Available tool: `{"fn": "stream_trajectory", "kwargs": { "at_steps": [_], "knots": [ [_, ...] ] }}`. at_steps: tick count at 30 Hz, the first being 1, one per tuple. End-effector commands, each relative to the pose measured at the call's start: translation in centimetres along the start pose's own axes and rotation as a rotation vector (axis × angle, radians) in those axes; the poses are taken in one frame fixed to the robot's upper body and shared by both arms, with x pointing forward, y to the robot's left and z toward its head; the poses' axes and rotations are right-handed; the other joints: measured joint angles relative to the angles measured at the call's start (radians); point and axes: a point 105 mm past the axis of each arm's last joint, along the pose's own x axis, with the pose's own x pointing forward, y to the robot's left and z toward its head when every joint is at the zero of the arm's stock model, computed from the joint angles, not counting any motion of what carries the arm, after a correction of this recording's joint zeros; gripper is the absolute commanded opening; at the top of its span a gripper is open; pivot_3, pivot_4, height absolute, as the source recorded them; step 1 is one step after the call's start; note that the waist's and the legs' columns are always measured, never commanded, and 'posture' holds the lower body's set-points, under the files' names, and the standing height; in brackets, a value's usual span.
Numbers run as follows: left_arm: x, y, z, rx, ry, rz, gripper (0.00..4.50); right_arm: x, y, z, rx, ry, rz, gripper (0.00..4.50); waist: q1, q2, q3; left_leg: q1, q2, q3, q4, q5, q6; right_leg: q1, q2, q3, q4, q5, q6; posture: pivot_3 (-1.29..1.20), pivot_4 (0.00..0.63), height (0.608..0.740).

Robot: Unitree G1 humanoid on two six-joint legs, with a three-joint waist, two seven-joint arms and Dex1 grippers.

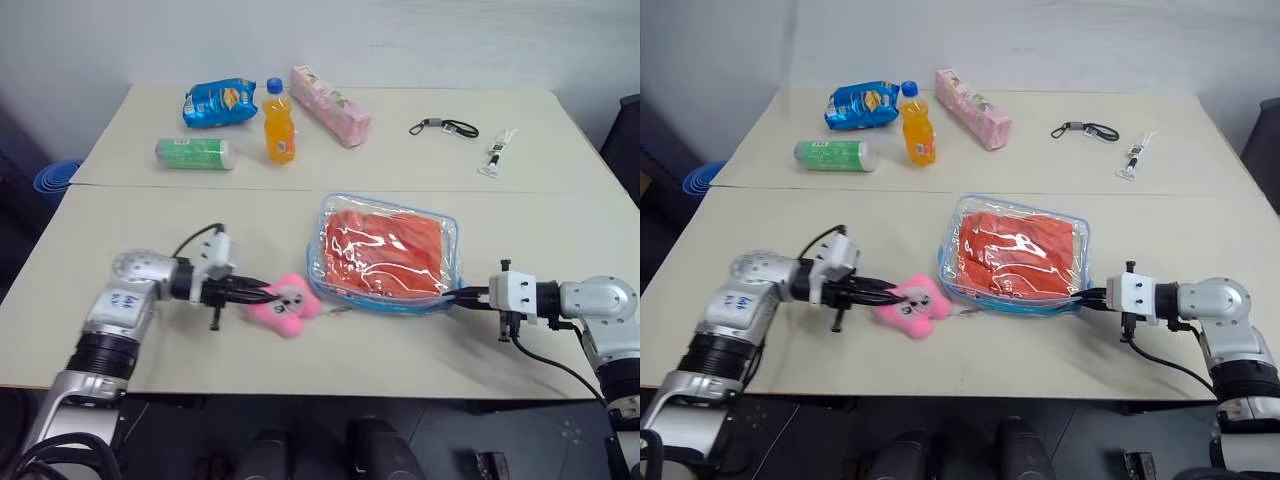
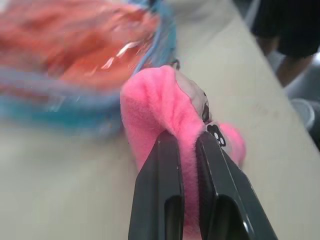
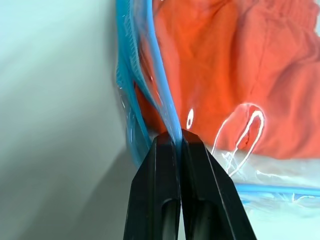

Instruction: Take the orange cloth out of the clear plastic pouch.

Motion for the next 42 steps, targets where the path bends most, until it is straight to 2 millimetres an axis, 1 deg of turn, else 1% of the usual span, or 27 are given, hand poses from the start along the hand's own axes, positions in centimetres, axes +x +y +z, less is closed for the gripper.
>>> {"fn": "stream_trajectory", "kwargs": {
  "at_steps": [1,4,8,11,13,14,15,16,17,18,19,20,22,23,25,27,28,29,31,34,35,37,39,40,42],
  "knots": [
    [-3.5,1.9,-0.8,-0.042,0.003,0.144,0.00,-1.4,-1.0,0.2,-0.053,0.010,-0.031,0.00,0.000,0.000,0.000,0.000,0.000,0.000,0.000,0.000,0.000,0.000,0.000,0.000,0.000,0.000,0.000,0.00,0.150,0.740],
    [-5.5,3.3,-1.5,-0.074,0.009,0.251,0.00,-1.3,-0.7,0.1,-0.059,-0.004,-0.013,0.00,0.000,0.000,0.000,0.000,0.000,0.000,0.000,0.000,0.000,0.000,0.000,-0.001,0.000,0.000,0.000,0.00,0.150,0.740],
    [-7.5,5.0,-1.6,-0.086,-0.003,0.367,0.00,-1.1,-0.7,0.5,-0.050,-0.055,-0.014,0.00,-0.001,0.000,0.000,0.000,0.000,0.000,0.000,0.000,0.000,-0.001,0.000,-0.001,0.001,0.000,0.000,0.00,0.150,0.740],
    [-8.8,6.2,-0.7,-0.071,-0.040,0.446,0.00,-1.2,-0.7,0.3,-0.028,-0.057,-0.012,0.00,-0.001,0.000,0.000,-0.001,0.000,0.000,0.000,0.000,0.000,-0.001,0.000,-0.001,0.001,0.000,0.000,0.00,0.150,0.740],
    [-8.5,6.0,-0.1,-0.076,-0.066,0.405,0.00,-1.2,-0.7,0.7,0.021,-0.101,-0.014,0.00,0.000,0.000,0.000,-0.001,0.000,0.000,0.001,0.000,0.000,-0.002,0.000,-0.001,0.002,0.000,0.000,0.00,0.150,0.740],
    [-8.1,5.6,-0.1,-0.086,-0.060,0.363,0.35,-1.2,-0.6,0.9,0.084,-0.130,-0.009,0.00,0.000,0.000,0.000,-0.002,0.000,0.000,0.000,0.000,0.000,-0.002,0.000,-0.001,0.002,0.000,0.000,0.00,0.150,0.740],
    [-7.6,5.0,-0.1,-0.103,-0.052,0.319,0.73,-1.2,-0.8,1.4,0.063,-0.157,-0.020,0.00,0.000,0.000,0.000,-0.002,0.000,0.000,0.000,0.000,0.000,-0.002,0.000,-0.001,0.002,0.000,0.000,0.00,0.150,0.740],
    [-7.3,4.8,-0.1,-0.090,-0.044,0.302,0.94,-1.2,-0.8,1.8,0.107,-0.187,-0.020,0.24,-0.001,0.000,0.000,-0.002,0.000,0.000,0.000,0.000,0.000,-0.002,0.000,-0.001,0.003,0.000,0.000,0.00,0.150,0.740],
    [-7.0,4.5,0.2,-0.092,-0.050,0.288,1.18,-1.2,-0.9,2.3,0.092,-0.205,-0.027,0.50,-0.001,0.000,0.000,-0.002,0.000,0.000,-0.001,0.000,0.000,-0.003,0.000,-0.001,0.003,0.000,0.000,0.00,0.150,0.740],
    [-6.7,4.3,0.6,-0.068,-0.054,0.281,1.46,-1.2,-0.9,2.8,0.099,-0.224,-0.030,0.67,-0.002,0.000,0.000,-0.002,0.000,0.000,-0.002,0.000,0.000,-0.003,0.000,-0.001,0.004,0.000,0.000,0.00,0.150,0.740],
    [-6.5,3.8,1.1,-0.046,-0.049,0.261,1.84,-1.5,-1.2,3.4,0.077,-0.240,-0.058,1.04,-0.002,0.000,0.000,-0.002,0.000,0.000,-0.002,0.000,0.000,-0.003,0.000,-0.001,0.004,0.000,0.000,0.00,0.150,0.740],
    [-6.4,3.4,1.4,-0.034,-0.043,0.246,2.08,-1.8,-1.4,3.9,0.054,-0.248,-0.081,1.30,-0.001,0.000,0.000,-0.003,0.000,0.000,-0.002,0.000,0.000,-0.005,0.000,-0.001,0.004,0.000,0.000,0.00,0.150,0.740],
    [-6.4,2.6,1.9,-0.007,-0.021,0.230,2.79,-2.9,-1.2,4.6,0.070,-0.251,-0.101,2.07,0.001,0.000,0.000,-0.004,0.000,0.000,-0.002,0.000,-0.001,-0.005,0.000,-0.001,0.003,0.000,0.000,0.00,0.150,0.740],
    [-6.8,2.7,2.5,0.002,-0.056,0.267,3.08,-3.8,-0.9,5.1,0.088,-0.258,-0.120,2.39,0.001,0.000,0.000,-0.004,0.000,0.000,-0.002,0.000,-0.001,-0.006,0.000,0.000,0.003,0.000,0.000,0.00,0.150,0.740],
    [-7.2,2.2,2.6,0.053,-0.043,0.283,3.74,-5.3,0.0,6.2,0.123,-0.264,-0.150,3.13,0.009,0.000,0.000,-0.006,0.000,-0.001,-0.001,0.000,-0.001,-0.007,0.000,-0.001,0.003,0.000,0.000,0.00,0.150,0.740],
    [-6.5,1.0,2.5,0.084,-0.008,0.226,4.36,-6.3,1.0,6.9,0.142,-0.250,-0.163,3.80,0.016,0.000,0.000,-0.007,0.000,-0.001,-0.002,0.000,-0.001,-0.009,0.000,-0.001,0.002,0.000,0.000,0.00,0.150,0.740],
    [-5.7,0.6,3.1,0.109,-0.030,0.202,4.50,-6.9,1.8,7.2,0.153,-0.242,-0.178,4.17,0.019,0.000,0.000,-0.007,0.000,-0.001,-0.003,0.000,-0.001,-0.009,0.000,0.000,0.001,0.000,0.000,0.00,0.150,0.740],
    [-4.7,0.2,4.0,0.147,-0.054,0.176,4.50,-7.3,2.7,7.5,0.172,-0.235,-0.193,4.49,0.023,0.000,0.000,-0.007,0.000,0.000,-0.002,0.000,-0.001,-0.008,0.000,0.000,0.001,0.000,0.000,0.00,0.150,0.740],
    [-2.8,-0.1,5.5,0.229,-0.105,0.157,4.50,-7.7,4.2,8.1,0.204,-0.227,-0.215,4.49,0.036,0.000,0.000,-0.007,0.000,-0.001,-0.002,-0.001,0.000,-0.007,0.000,0.000,0.000,0.000,0.000,0.00,0.150,0.740],
    [1.4,-1.0,6.7,0.352,-0.146,0.070,4.50,-7.2,6.8,8.6,0.245,-0.221,-0.242,4.49,0.051,-0.001,0.000,-0.004,0.000,-0.001,-0.002,-0.001,0.000,-0.003,0.000,0.000,-0.002,0.000,0.000,0.00,0.150,0.740],
    [2.7,-1.0,6.8,0.391,-0.153,0.052,4.50,-6.9,7.5,8.8,0.259,-0.219,-0.247,4.49,0.052,-0.001,0.000,-0.002,0.000,-0.001,-0.002,-0.001,0.000,-0.001,0.000,0.000,-0.002,0.000,0.000,0.00,0.150,0.740],
    [4.4,-0.6,6.4,0.443,-0.134,0.033,4.50,-6.3,8.3,9.1,0.269,-0.216,-0.257,4.49,0.050,-0.001,0.000,-0.001,-0.001,0.000,-0.002,-0.001,0.001,0.001,0.001,0.001,-0.003,0.000,0.001,0.00,0.150,0.740],
    [6.7,-0.2,5.7,0.565,-0.082,-0.008,4.50,-6.0,9.0,9.3,0.288,-0.224,-0.282,4.49,0.044,-0.002,0.001,0.000,-0.001,0.002,-0.002,-0.001,0.001,0.001,0.002,0.002,-0.003,0.001,0.001,0.00,0.150,0.740],
    [7.5,-0.1,5.5,0.590,-0.079,-0.030,4.50,-5.8,9.2,9.4,0.295,-0.226,-0.287,4.49,0.042,-0.002,0.001,0.001,0.000,0.003,-0.003,-0.001,0.000,0.001,0.003,0.003,-0.003,0.001,0.001,0.00,0.150,0.740],
    [8.8,0.7,5.1,0.609,-0.063,-0.040,4.50,-5.7,9.3,9.5,0.297,-0.224,-0.298,4.49,0.041,-0.002,0.001,0.001,0.000,0.003,-0.003,-0.001,0.000,0.001,0.003,0.003,-0.002,0.001,0.001,0.00,0.150,0.740]
  ]
}}
